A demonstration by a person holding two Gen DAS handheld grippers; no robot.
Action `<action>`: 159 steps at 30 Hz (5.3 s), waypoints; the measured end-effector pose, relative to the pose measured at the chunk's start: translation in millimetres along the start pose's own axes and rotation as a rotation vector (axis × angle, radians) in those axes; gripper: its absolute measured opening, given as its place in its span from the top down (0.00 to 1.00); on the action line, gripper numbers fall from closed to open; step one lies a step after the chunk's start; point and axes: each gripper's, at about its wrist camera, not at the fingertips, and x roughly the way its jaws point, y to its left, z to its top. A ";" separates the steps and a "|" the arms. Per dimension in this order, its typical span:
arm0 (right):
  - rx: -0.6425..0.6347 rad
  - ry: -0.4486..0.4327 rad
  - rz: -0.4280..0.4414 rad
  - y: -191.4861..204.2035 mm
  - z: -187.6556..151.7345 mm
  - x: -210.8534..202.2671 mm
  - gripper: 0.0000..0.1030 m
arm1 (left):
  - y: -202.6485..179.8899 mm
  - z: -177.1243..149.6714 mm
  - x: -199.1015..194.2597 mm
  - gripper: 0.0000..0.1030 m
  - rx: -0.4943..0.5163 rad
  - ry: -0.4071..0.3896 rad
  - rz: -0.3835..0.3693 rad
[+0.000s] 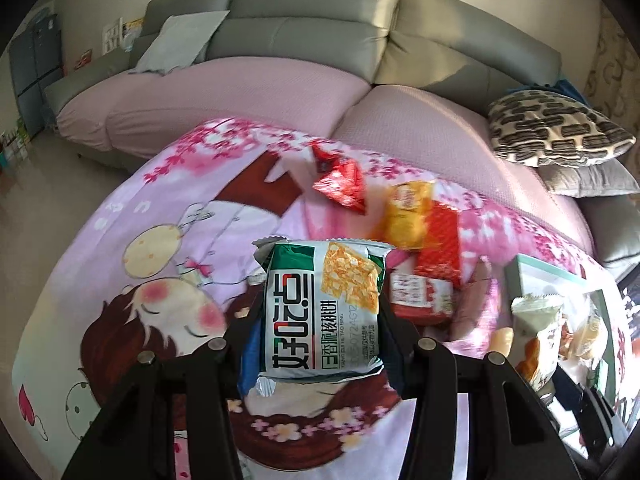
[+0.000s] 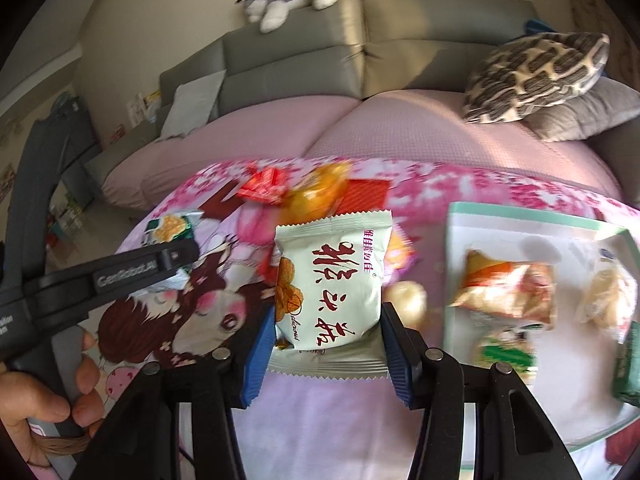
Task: Organize snacks
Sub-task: 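Carry the cracker pack and pastry bag over the white tray with both tools, then lower both snacks into the tray and open both tools, then withdraw both tools from the tray back toward the snack pile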
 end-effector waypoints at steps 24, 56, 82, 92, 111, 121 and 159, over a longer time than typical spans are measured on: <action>0.326 -0.123 -0.346 -177.4 -4.2 -96.9 0.48 | -185.0 -34.9 -22.7 0.50 0.321 -0.007 -0.299; 0.390 0.076 -0.322 -214.1 -33.7 -65.3 0.47 | -249.5 -87.7 19.3 0.50 0.504 0.154 -0.276; 0.380 0.067 -0.341 -215.1 -31.7 -70.8 0.42 | -245.5 -82.0 14.4 0.34 0.493 0.160 -0.265; 0.376 0.036 -0.334 -212.3 -27.3 -80.7 0.42 | -239.6 -73.9 4.3 0.33 0.468 0.149 -0.285; 0.349 0.064 -0.321 -205.5 -27.3 -71.2 0.35 | -176.1 -41.7 12.7 0.25 0.293 0.115 -0.170; 0.293 0.075 -0.280 -187.6 -24.1 -59.5 0.16 | -148.8 -35.9 21.7 0.11 0.243 0.103 -0.078; 0.187 -0.034 -0.227 -148.3 -11.1 -56.0 0.00 | -74.1 -14.1 3.7 0.02 0.116 -0.058 0.042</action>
